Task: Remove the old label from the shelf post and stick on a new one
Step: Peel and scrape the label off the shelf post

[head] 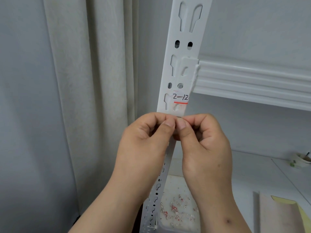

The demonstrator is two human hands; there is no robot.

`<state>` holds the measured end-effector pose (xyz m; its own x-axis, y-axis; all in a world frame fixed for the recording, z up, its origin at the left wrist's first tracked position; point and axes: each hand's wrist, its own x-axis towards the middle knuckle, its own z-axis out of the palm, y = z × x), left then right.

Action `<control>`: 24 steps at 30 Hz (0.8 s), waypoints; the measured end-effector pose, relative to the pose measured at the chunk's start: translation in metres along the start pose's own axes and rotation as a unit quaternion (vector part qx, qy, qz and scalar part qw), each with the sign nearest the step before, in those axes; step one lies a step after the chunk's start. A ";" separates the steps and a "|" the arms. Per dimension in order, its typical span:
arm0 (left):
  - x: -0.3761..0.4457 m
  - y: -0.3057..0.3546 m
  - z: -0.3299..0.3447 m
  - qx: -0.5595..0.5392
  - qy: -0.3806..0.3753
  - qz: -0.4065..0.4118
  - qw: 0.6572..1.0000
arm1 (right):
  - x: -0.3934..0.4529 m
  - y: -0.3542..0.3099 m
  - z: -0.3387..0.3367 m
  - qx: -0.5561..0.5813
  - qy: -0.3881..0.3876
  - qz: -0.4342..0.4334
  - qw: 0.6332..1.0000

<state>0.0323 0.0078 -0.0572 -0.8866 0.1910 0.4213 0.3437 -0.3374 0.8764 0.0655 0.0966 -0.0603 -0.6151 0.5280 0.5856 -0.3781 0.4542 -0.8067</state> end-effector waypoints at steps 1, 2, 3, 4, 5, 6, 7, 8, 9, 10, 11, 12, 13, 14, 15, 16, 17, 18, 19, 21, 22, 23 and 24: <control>0.000 0.000 -0.001 -0.002 0.000 0.000 1.000 | 0.000 0.000 0.000 0.000 -0.004 -0.006 1.000; 0.001 0.000 -0.001 -0.013 0.000 -0.001 1.000 | 0.001 -0.001 -0.001 0.001 -0.009 -0.014 1.000; 0.001 0.000 -0.002 -0.029 -0.001 -0.003 1.000 | 0.001 -0.003 -0.002 0.006 -0.018 -0.021 1.000; 0.001 0.001 -0.002 -0.046 -0.001 -0.004 0.999 | 0.002 -0.004 -0.003 0.014 -0.028 -0.025 0.999; 0.001 0.001 -0.002 -0.059 -0.001 -0.005 0.998 | 0.003 -0.005 -0.004 0.025 -0.036 -0.024 0.999; 0.001 0.002 -0.002 -0.071 0.001 -0.005 0.997 | 0.004 -0.006 -0.004 0.036 -0.043 -0.020 0.998; 0.001 0.004 -0.001 -0.081 0.005 -0.004 0.997 | 0.005 -0.006 -0.005 0.040 -0.045 -0.018 0.998; 0.002 0.005 -0.001 -0.086 0.010 -0.003 0.996 | 0.006 -0.006 -0.004 0.035 -0.040 -0.022 0.998; 0.002 0.005 -0.001 -0.083 0.014 -0.001 0.996 | 0.006 -0.006 -0.004 0.021 -0.032 -0.030 0.999; 0.004 0.005 -0.002 -0.074 0.017 0.003 0.997 | 0.007 -0.004 -0.003 0.003 -0.021 -0.036 0.999; 0.005 0.005 -0.002 -0.064 0.018 0.007 0.998 | 0.007 -0.003 -0.003 -0.014 -0.012 -0.038 0.999; 0.006 0.004 -0.004 -0.055 0.022 0.009 0.998 | 0.007 -0.002 -0.003 -0.025 -0.004 -0.037 0.999; 0.008 0.003 -0.005 -0.048 0.027 0.012 0.998 | 0.008 -0.001 -0.003 -0.031 0.002 -0.034 0.999; 0.010 0.003 -0.006 -0.038 0.034 0.017 0.999 | 0.008 -0.001 -0.003 -0.033 0.009 -0.032 0.999; 0.011 0.002 -0.007 -0.027 0.043 0.023 0.998 | 0.009 -0.002 -0.003 -0.033 0.016 -0.029 0.999; 0.012 0.002 -0.007 -0.015 0.056 0.030 0.998 | 0.010 -0.002 -0.002 -0.032 0.024 -0.028 0.999; 0.014 0.001 -0.007 -0.006 0.071 0.037 0.997 | 0.011 -0.003 -0.001 -0.032 0.033 -0.029 0.999; 0.016 0.000 -0.007 0.007 0.088 0.045 0.995 | 0.012 -0.003 -0.001 -0.038 0.044 -0.033 0.998; 0.018 -0.001 -0.007 0.030 0.102 0.055 0.993 | 0.013 -0.003 0.001 -0.050 0.057 -0.041 0.996; 0.022 0.001 -0.005 0.098 0.111 0.074 0.986 | 0.017 -0.002 0.003 -0.092 0.084 -0.067 0.990; 0.024 0.003 -0.003 0.127 0.111 0.077 0.983 | 0.019 -0.001 0.004 -0.116 0.095 -0.081 0.985; 0.025 0.003 -0.001 0.143 0.108 0.075 0.981 | 0.020 -0.001 0.006 -0.139 0.104 -0.094 0.980; 0.027 0.003 0.001 0.152 0.103 0.070 0.981 | 0.022 0.000 0.008 -0.159 0.112 -0.108 0.975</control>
<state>0.0098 0.0126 -0.0426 -0.8574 -0.0380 0.5132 0.5146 -0.0514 0.8559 0.0470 0.1022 -0.0479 -0.3650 0.5235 0.7699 -0.2262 0.7523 -0.6188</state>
